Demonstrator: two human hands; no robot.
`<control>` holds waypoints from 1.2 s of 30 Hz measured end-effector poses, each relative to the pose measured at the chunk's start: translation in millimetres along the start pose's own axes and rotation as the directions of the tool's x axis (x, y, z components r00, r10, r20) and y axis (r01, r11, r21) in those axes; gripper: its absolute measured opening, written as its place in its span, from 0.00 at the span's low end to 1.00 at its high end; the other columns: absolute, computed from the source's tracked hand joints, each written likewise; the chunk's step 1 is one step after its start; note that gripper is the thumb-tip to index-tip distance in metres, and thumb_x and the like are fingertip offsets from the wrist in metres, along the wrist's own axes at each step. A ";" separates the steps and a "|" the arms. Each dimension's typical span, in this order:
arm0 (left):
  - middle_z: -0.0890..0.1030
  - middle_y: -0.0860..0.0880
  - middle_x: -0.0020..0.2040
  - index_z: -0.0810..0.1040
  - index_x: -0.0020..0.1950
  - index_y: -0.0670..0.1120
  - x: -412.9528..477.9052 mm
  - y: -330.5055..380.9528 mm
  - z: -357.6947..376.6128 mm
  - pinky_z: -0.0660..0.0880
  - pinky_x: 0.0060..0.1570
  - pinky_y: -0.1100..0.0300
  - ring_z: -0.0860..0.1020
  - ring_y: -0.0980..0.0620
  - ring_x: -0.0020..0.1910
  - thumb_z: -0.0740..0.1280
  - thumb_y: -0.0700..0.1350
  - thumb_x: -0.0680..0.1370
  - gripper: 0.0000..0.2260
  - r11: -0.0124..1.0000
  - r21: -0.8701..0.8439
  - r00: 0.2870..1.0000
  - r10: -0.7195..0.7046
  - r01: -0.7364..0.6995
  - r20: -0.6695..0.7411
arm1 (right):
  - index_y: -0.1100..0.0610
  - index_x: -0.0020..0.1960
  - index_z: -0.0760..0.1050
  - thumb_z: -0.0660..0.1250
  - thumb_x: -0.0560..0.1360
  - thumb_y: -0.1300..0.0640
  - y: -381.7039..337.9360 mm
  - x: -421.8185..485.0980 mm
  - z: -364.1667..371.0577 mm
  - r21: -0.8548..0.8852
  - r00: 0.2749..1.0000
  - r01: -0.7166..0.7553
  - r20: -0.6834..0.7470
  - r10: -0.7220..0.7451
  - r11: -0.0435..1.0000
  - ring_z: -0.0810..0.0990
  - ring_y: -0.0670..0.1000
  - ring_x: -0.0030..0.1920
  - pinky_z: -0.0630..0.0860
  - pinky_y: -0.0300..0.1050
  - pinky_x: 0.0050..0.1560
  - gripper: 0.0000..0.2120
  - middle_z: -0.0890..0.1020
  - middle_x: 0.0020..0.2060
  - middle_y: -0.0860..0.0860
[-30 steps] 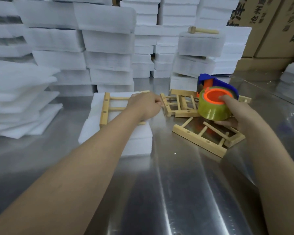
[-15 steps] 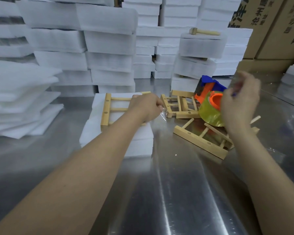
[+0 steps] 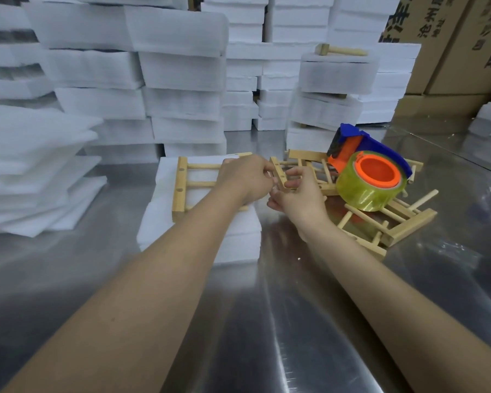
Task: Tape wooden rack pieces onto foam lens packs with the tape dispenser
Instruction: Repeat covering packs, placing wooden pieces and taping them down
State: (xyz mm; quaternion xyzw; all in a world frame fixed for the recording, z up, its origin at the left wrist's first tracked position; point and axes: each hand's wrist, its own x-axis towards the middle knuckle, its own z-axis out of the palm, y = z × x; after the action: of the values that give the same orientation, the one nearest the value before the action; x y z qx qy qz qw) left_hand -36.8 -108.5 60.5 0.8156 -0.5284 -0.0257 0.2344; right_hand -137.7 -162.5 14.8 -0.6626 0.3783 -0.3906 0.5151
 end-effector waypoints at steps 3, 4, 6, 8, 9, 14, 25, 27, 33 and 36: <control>0.80 0.54 0.46 0.76 0.43 0.53 3.5 -1.6 1.5 0.65 0.48 0.57 0.75 0.47 0.52 0.59 0.48 0.79 0.08 1.000 0.003 0.999 -0.006 0.006 -0.044 | 0.55 0.53 0.66 0.71 0.72 0.68 3.0 -2.2 7.5 -0.162 0.999 0.015 0.042 -0.009 0.987 0.79 0.53 0.46 0.78 0.37 0.32 0.18 0.71 0.59 0.57; 0.78 0.54 0.41 0.72 0.38 0.52 4.9 -2.1 2.0 0.63 0.45 0.57 0.73 0.48 0.48 0.58 0.48 0.79 0.09 0.999 -0.029 0.998 -0.017 0.016 -0.054 | 0.55 0.53 0.66 0.70 0.72 0.66 4.9 -2.9 10.9 -0.244 0.998 0.031 0.059 -0.017 0.969 0.78 0.53 0.47 0.77 0.38 0.35 0.17 0.71 0.59 0.57; 0.74 0.55 0.34 0.68 0.36 0.50 5.0 -1.6 2.4 0.62 0.43 0.56 0.71 0.49 0.43 0.56 0.49 0.80 0.13 0.994 -0.097 0.997 -0.050 0.044 -0.065 | 0.55 0.52 0.68 0.69 0.73 0.65 8.2 -4.6 17.4 -0.404 0.993 0.101 0.103 -0.064 0.909 0.74 0.52 0.52 0.70 0.39 0.44 0.13 0.71 0.59 0.56; 0.76 0.55 0.35 0.72 0.40 0.49 4.7 -1.0 2.6 0.65 0.45 0.55 0.74 0.48 0.45 0.54 0.51 0.81 0.14 0.992 -0.123 0.997 -0.044 0.036 -0.065 | 0.56 0.52 0.69 0.66 0.74 0.66 8.6 -5.6 23.7 -0.455 0.981 0.180 0.148 -0.125 0.872 0.71 0.50 0.52 0.65 0.36 0.47 0.10 0.72 0.59 0.57; 0.78 0.53 0.39 0.75 0.46 0.49 4.1 -0.8 2.2 0.68 0.48 0.54 0.75 0.48 0.49 0.53 0.52 0.81 0.14 0.990 -0.138 0.997 -0.042 0.033 -0.064 | 0.57 0.52 0.70 0.65 0.74 0.66 8.1 -7.2 27.3 -0.458 0.975 0.212 0.163 -0.153 0.863 0.70 0.47 0.49 0.64 0.32 0.45 0.09 0.72 0.58 0.56; 0.80 0.52 0.45 0.80 0.53 0.47 -4.8 3.6 -8.4 0.73 0.47 0.59 0.77 0.52 0.47 0.58 0.49 0.81 0.12 0.845 -0.532 0.978 -0.152 0.051 -0.147 | 0.52 0.50 0.70 0.66 0.76 0.59 8.9 -19.6 34.3 -0.530 0.968 0.253 0.139 -0.211 0.809 0.73 0.46 0.45 0.71 0.42 0.43 0.06 0.70 0.57 0.50; 0.83 0.49 0.51 0.80 0.53 0.49 -77.2 -102.1 -58.4 0.72 0.50 0.73 0.79 0.52 0.52 0.61 0.41 0.78 0.10 0.727 -0.686 0.731 -0.482 0.028 -0.482 | 0.57 0.54 0.81 0.64 0.77 0.65 4.4 -23.6 34.9 -0.286 0.975 0.212 0.003 -0.221 0.934 0.78 0.43 0.44 0.71 0.31 0.45 0.10 0.83 0.47 0.50; 0.81 0.43 0.53 0.79 0.51 0.46 -90.5 -127.3 -31.5 0.73 0.57 0.55 0.78 0.44 0.54 0.60 0.40 0.80 0.08 0.589 -0.791 0.756 -0.590 0.166 -0.282 | 0.57 0.56 0.81 0.65 0.77 0.63 4.3 -24.4 38.2 -0.253 0.972 0.212 -0.044 -0.230 0.944 0.75 0.37 0.40 0.68 0.26 0.38 0.10 0.81 0.44 0.46; 0.80 0.55 0.32 0.76 0.36 0.49 -98.8 -115.7 -19.9 0.72 0.32 0.67 0.78 0.58 0.33 0.60 0.47 0.81 0.14 0.480 -0.872 0.859 -0.483 0.098 -0.170 | 0.58 0.56 0.83 0.62 0.78 0.63 4.0 -29.0 32.4 -0.048 0.979 0.201 -0.019 -0.202 0.978 0.78 0.32 0.38 0.70 0.22 0.36 0.12 0.80 0.38 0.36; 0.85 0.55 0.48 0.83 0.50 0.56 -97.8 -101.9 -25.7 0.78 0.41 0.67 0.82 0.59 0.47 0.65 0.60 0.77 0.11 0.255 -0.966 0.954 -0.297 0.040 -0.039 | 0.52 0.54 0.82 0.62 0.80 0.61 -10.4 -35.8 25.6 0.167 0.972 0.233 -0.026 -0.232 0.958 0.81 0.37 0.44 0.74 0.29 0.42 0.11 0.84 0.43 0.41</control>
State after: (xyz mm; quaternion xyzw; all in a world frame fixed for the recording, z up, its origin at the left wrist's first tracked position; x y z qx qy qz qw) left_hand 14.2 19.8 21.4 0.5586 -0.2866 -0.2756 0.7279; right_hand -128.1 -118.4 16.2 -0.6549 0.2650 -0.4812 0.5189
